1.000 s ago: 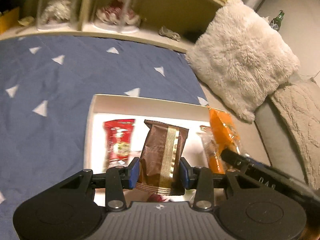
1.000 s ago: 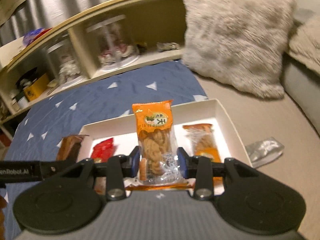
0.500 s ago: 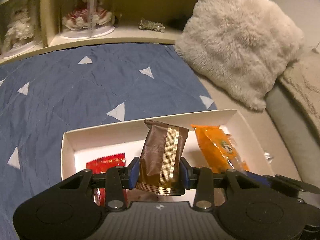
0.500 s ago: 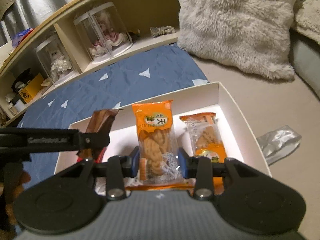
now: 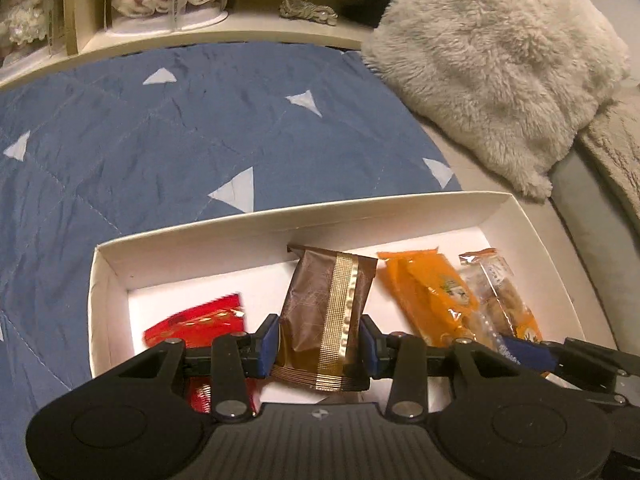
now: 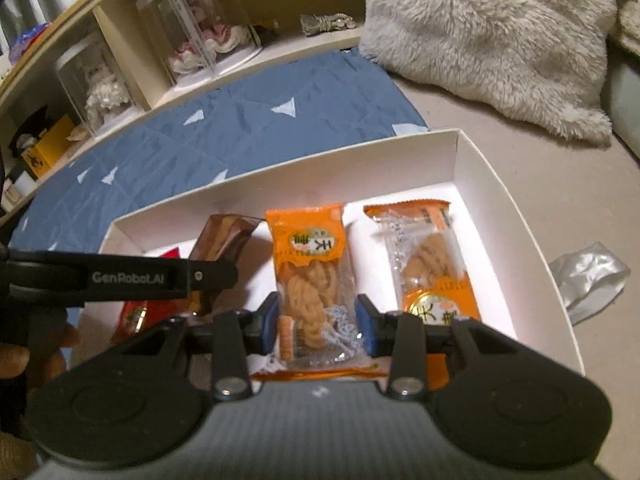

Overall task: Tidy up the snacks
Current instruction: 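Open both grippers to drop the chocolate bar and pastry into the tray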

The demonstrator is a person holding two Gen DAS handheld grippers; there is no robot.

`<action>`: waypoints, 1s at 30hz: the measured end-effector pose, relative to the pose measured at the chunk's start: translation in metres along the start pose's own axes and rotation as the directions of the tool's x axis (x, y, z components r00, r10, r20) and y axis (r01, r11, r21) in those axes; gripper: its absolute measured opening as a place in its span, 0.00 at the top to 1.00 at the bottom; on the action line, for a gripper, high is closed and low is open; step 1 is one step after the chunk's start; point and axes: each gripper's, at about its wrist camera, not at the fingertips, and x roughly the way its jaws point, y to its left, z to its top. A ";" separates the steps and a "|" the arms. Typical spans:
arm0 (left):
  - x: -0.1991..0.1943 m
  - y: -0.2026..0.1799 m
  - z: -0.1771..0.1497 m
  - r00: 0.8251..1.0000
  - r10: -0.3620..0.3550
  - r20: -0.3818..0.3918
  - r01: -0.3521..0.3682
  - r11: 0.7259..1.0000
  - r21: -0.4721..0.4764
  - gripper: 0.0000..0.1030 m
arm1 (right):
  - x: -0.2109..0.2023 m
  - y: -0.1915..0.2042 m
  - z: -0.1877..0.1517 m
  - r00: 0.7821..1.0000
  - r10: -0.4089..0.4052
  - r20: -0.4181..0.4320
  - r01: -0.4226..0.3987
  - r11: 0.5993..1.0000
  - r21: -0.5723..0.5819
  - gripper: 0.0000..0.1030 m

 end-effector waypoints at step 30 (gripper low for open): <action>-0.069 -0.003 -0.010 0.999 0.015 0.052 -0.015 1.000 -0.019 0.06 | -0.044 -0.009 -0.002 0.997 -0.062 0.046 0.060 0.997 0.054 0.22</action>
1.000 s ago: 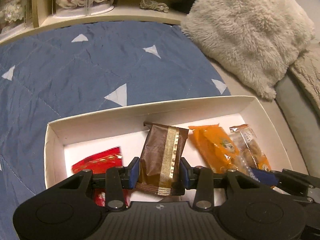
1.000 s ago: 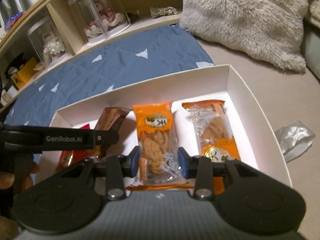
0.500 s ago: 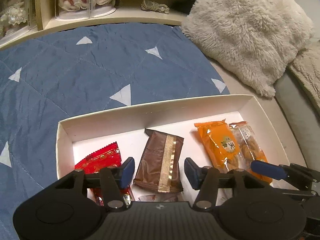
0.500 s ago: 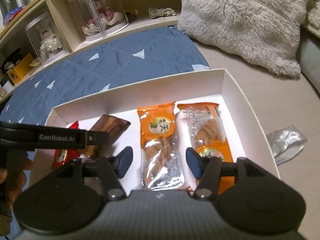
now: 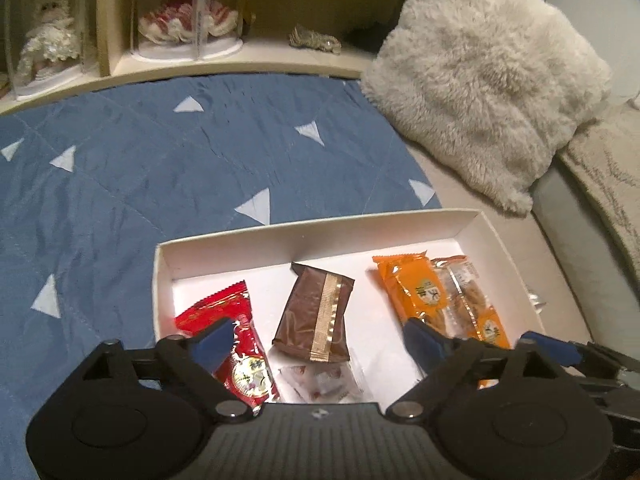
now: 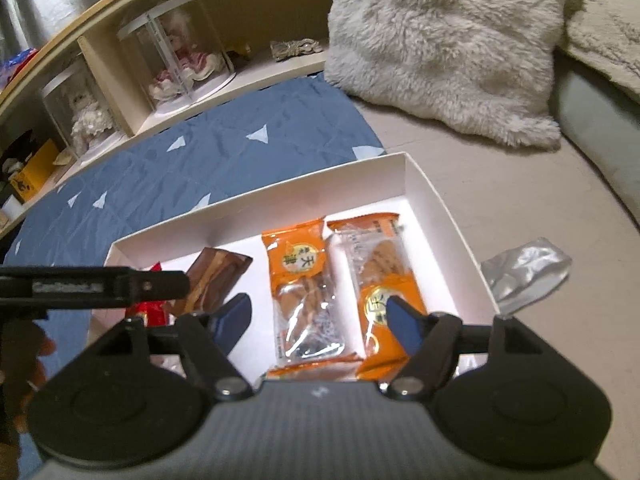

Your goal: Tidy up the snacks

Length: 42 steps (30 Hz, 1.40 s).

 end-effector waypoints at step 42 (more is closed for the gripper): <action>-0.274 -0.010 -0.141 0.924 0.137 0.356 -0.140 0.990 -0.016 0.00 | -0.266 0.056 -0.069 0.964 0.069 0.257 -0.026 0.985 -0.170 0.00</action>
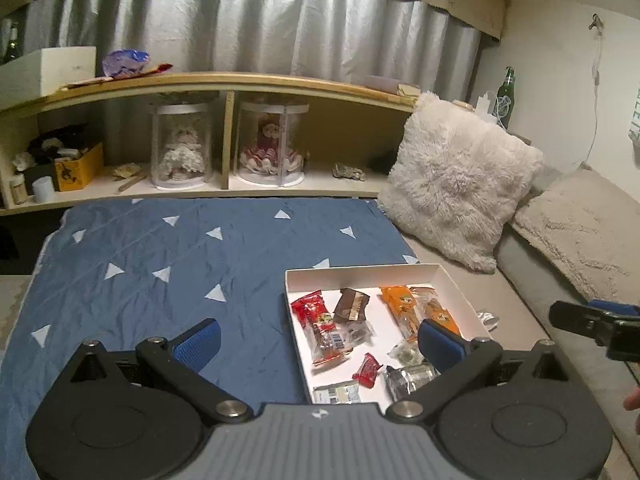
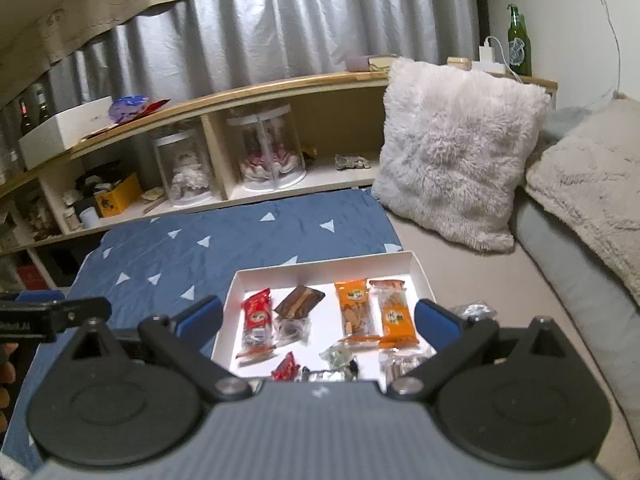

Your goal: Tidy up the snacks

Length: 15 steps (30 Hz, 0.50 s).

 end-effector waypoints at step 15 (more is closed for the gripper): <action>-0.049 -0.011 -0.053 0.995 0.055 0.078 -0.063 0.992 0.114 0.00 | -0.052 0.014 -0.054 0.999 -0.046 -0.002 0.046 0.997 -0.066 0.00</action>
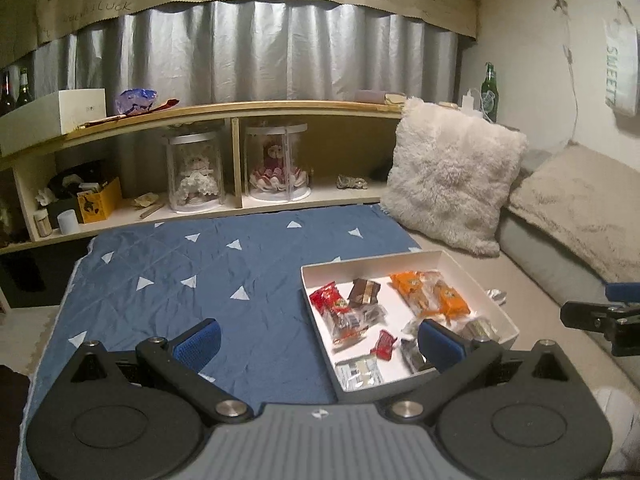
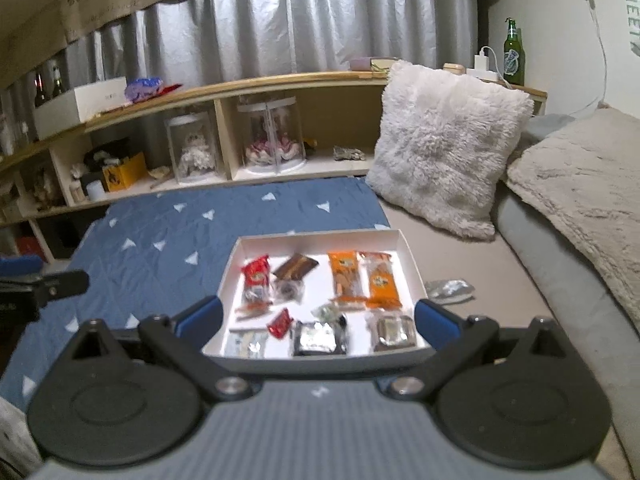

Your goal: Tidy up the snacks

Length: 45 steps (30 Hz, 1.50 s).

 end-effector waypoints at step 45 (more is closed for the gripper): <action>0.014 -0.003 -0.065 0.997 0.064 -0.039 -0.066 0.997 -0.044 0.00 | 0.014 0.015 -0.076 0.997 -0.055 0.045 0.058 0.995 -0.081 0.00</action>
